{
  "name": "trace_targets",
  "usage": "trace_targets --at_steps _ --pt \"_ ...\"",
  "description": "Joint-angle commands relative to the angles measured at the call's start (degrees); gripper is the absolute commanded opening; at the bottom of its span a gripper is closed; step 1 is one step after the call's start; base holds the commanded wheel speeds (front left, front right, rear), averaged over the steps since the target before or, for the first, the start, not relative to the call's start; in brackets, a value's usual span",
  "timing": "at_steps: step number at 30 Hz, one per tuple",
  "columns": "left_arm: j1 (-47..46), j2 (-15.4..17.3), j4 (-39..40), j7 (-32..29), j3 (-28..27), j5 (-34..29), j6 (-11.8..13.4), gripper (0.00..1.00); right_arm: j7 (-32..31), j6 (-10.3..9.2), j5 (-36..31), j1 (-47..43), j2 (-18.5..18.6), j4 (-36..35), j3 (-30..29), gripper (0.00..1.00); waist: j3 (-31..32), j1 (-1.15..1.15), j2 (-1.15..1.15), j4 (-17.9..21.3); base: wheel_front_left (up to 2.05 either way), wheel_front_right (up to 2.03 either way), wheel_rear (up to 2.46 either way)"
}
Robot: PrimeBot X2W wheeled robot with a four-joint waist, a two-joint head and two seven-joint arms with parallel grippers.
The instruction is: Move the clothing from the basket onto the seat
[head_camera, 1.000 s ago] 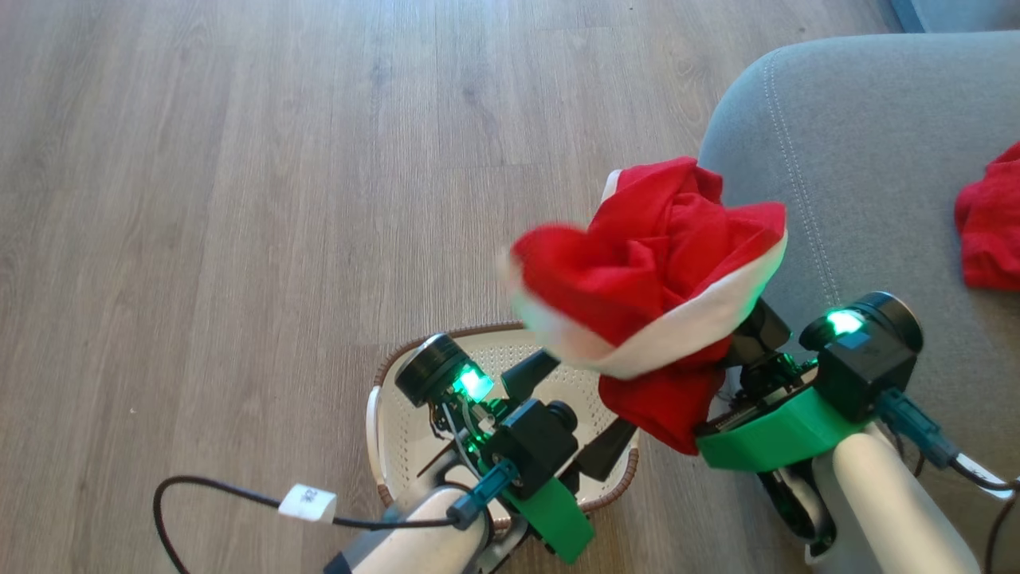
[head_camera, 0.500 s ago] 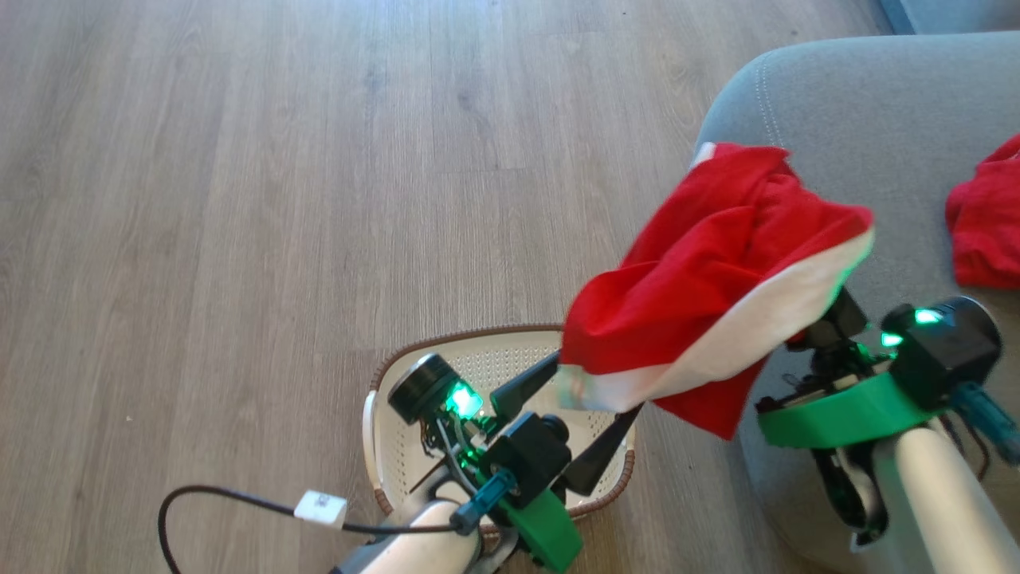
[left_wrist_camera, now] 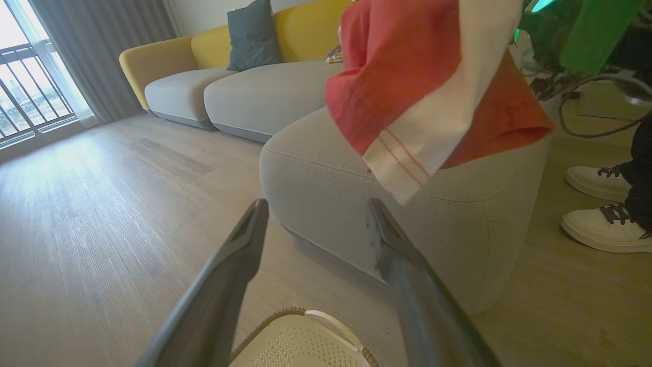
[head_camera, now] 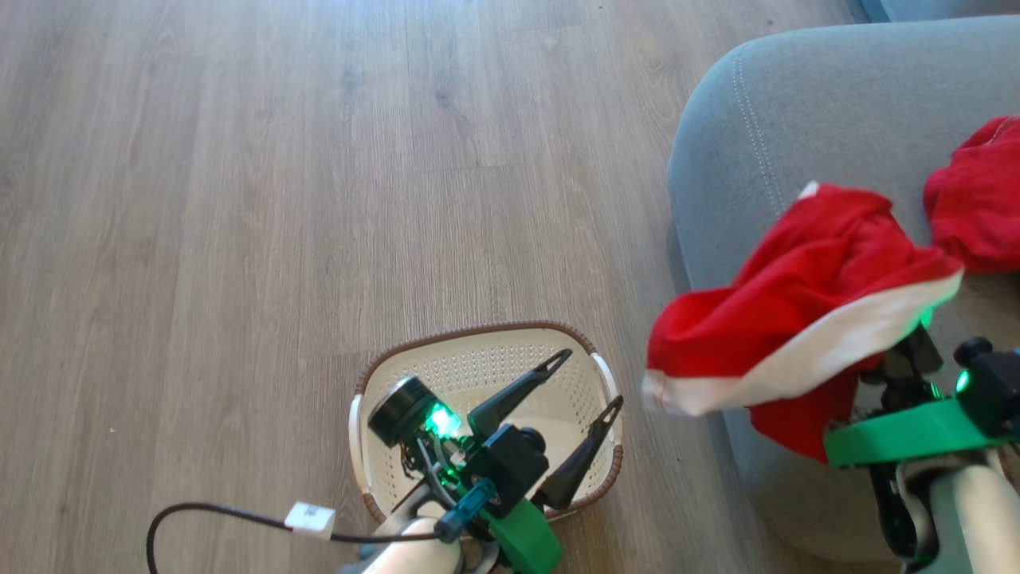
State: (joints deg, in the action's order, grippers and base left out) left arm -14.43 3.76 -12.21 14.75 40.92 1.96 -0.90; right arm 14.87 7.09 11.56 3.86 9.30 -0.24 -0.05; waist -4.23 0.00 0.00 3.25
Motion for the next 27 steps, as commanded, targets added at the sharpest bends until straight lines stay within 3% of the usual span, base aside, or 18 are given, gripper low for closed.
trace_targets --at_steps 1,9,27 --pt "-0.98 -0.02 1.57 0.25 -2.14 0.1 -0.11 1.0 0.13 0.4 -0.37 0.02 0.24 -1.06 0.06 0.0 -0.05 0.0 0.0 0.18 0.0 0.0 0.0" --pt "0.08 -0.28 0.48 0.25 -2.33 0.01 -0.66 1.0 0.13 0.4 -0.02 -1.98 -0.89 0.77 -3.64 0.0 -0.32 0.0 0.0 0.54 0.0 0.0 0.0" --pt "1.73 -0.6 -0.97 0.25 -3.37 -0.03 -1.67 1.0 0.13 0.4 0.33 -2.66 -1.2 2.04 -3.56 0.0 0.77 0.0 0.0 0.27 0.0 0.0 0.0"
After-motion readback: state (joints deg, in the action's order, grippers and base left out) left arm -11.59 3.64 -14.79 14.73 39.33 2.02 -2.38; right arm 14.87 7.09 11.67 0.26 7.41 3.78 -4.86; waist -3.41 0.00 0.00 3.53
